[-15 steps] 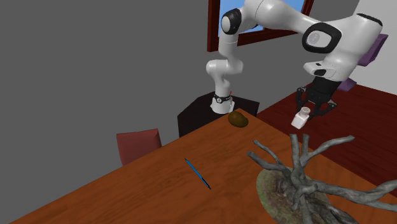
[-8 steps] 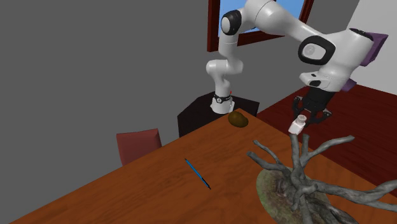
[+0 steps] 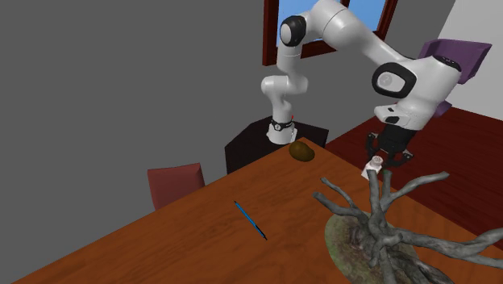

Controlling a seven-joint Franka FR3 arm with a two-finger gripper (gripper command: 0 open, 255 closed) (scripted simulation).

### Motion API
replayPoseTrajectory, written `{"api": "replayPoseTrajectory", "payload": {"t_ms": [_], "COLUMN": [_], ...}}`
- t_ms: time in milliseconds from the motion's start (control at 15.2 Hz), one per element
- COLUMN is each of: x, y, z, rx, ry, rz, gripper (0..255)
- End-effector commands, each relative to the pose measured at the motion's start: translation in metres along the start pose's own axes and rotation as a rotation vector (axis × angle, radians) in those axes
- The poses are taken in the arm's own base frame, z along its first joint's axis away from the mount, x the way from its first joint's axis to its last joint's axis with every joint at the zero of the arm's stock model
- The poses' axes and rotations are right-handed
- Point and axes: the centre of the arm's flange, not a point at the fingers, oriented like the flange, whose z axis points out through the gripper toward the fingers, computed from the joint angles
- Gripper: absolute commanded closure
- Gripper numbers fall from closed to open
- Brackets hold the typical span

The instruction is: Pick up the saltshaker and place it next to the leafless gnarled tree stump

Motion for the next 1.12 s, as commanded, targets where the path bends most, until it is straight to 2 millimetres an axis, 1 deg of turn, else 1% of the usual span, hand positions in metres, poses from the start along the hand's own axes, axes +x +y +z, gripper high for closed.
{"api": "replayPoseTrajectory", "payload": {"t_ms": [0, 858, 924, 1056], "x": [-0.002, -0.008, -0.008, -0.008], "y": [-0.002, -0.009, -0.01, -0.01], "z": [0.011, 0.079, 0.086, 0.086], "rx": [0.001, 0.001, 0.001, 0.001], "ry": [0.0, 0.0, 0.0, 0.0], "rz": [0.0, 0.0, 0.0, 0.0], "gripper": [255, 255, 255, 255]}}
